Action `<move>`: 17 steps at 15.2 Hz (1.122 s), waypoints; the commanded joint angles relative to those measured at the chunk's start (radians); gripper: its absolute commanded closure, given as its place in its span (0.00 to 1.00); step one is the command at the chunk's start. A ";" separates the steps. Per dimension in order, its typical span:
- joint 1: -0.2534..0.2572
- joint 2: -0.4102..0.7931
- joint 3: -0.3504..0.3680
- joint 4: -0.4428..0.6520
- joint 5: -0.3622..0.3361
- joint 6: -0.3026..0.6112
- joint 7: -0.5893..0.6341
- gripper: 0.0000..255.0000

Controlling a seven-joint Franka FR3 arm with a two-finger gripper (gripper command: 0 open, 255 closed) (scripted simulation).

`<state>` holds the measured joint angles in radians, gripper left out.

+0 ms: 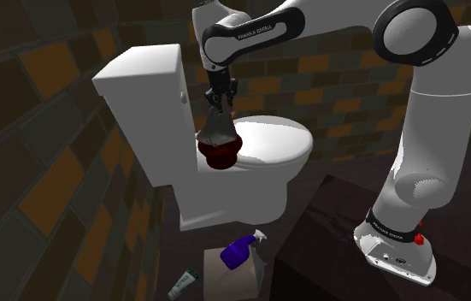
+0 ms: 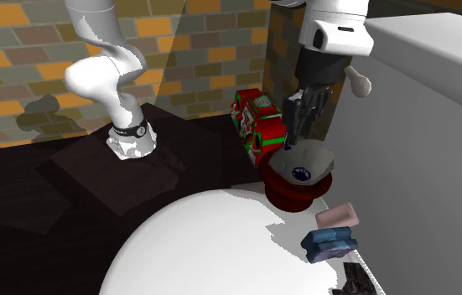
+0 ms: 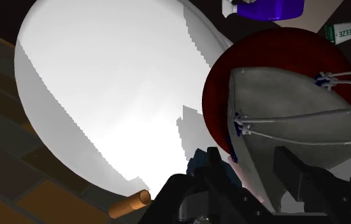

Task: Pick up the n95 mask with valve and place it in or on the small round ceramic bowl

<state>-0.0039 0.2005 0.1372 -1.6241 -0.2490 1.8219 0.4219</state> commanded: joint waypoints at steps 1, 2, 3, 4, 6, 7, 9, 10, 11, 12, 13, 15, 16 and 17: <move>0.000 0.000 0.000 0.000 0.000 0.000 0.000 0.00; 0.000 0.000 0.000 0.000 0.000 0.000 0.000 0.00; 0.000 0.000 0.000 0.000 0.000 0.000 0.000 0.00; 0.000 0.000 0.000 0.000 0.000 0.000 0.000 0.00; 0.004 -0.002 0.003 0.031 0.002 -0.032 -0.002 0.00; 0.008 -0.002 0.005 0.063 0.003 -0.066 -0.004 0.00; 0.016 0.002 0.009 0.127 0.004 -0.126 -0.007 0.00; 0.016 0.002 0.009 0.127 0.004 -0.126 -0.007 0.00; 0.016 0.002 0.009 0.127 0.004 -0.126 -0.007 0.00; 0.016 0.002 0.009 0.127 0.004 -0.126 -0.007 0.00; 0.016 0.002 0.009 0.127 0.004 -0.126 -0.007 0.00; 0.016 0.002 0.009 0.127 0.004 -0.126 -0.007 0.00; 0.016 0.002 0.009 0.127 0.004 -0.126 -0.007 0.00; 0.016 0.002 0.009 0.127 0.004 -0.126 -0.007 0.00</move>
